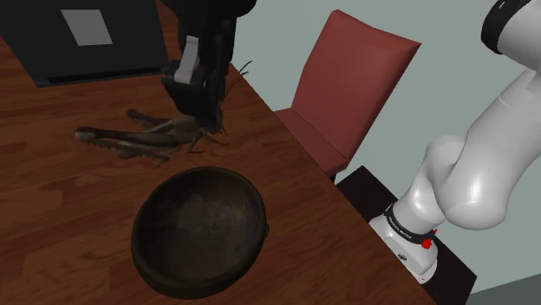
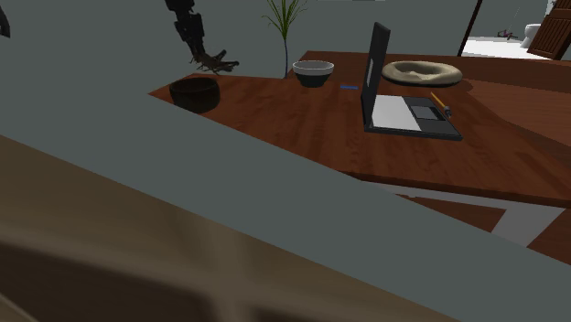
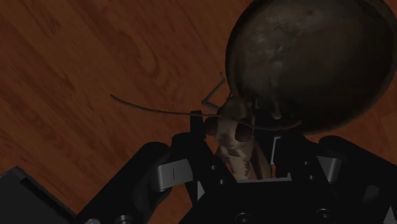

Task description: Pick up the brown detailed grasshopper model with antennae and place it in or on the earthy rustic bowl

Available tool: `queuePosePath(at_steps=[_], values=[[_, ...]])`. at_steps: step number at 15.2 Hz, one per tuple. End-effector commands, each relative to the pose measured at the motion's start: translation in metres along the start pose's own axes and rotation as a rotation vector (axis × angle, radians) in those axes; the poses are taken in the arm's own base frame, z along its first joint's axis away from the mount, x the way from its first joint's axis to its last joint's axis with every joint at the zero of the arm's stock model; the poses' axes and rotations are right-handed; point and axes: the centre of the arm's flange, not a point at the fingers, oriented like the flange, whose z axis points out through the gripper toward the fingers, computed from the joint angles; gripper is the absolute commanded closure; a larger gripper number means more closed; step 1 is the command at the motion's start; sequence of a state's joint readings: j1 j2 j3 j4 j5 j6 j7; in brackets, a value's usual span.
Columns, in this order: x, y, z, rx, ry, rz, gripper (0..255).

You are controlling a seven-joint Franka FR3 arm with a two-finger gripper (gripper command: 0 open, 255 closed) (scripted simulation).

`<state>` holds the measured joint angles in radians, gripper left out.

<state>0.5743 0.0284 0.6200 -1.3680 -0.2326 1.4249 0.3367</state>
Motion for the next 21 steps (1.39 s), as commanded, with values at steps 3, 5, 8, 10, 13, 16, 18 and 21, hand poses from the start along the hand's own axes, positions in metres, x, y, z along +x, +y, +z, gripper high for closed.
queuePosePath(at_steps=[3, 5, 8, 10, 13, 16, 18, 21], values=[[-0.021, -0.047, -0.009, -0.001, 0.0, 0.002, 255], [-0.026, -0.061, -0.007, -0.001, 0.0, 0.002, 255], [-0.028, -0.064, 0.008, -0.001, 0.0, 0.002, 255], [-0.029, -0.066, 0.019, -0.001, 0.0, 0.002, 255], [-0.03, -0.069, 0.034, -0.001, 0.0, 0.002, 255], [-0.032, -0.072, 0.05, -0.001, 0.0, 0.002, 255], [-0.033, -0.073, 0.056, -0.001, 0.0, 0.002, 255], [-0.033, -0.073, 0.056, -0.001, 0.0, 0.002, 255]])
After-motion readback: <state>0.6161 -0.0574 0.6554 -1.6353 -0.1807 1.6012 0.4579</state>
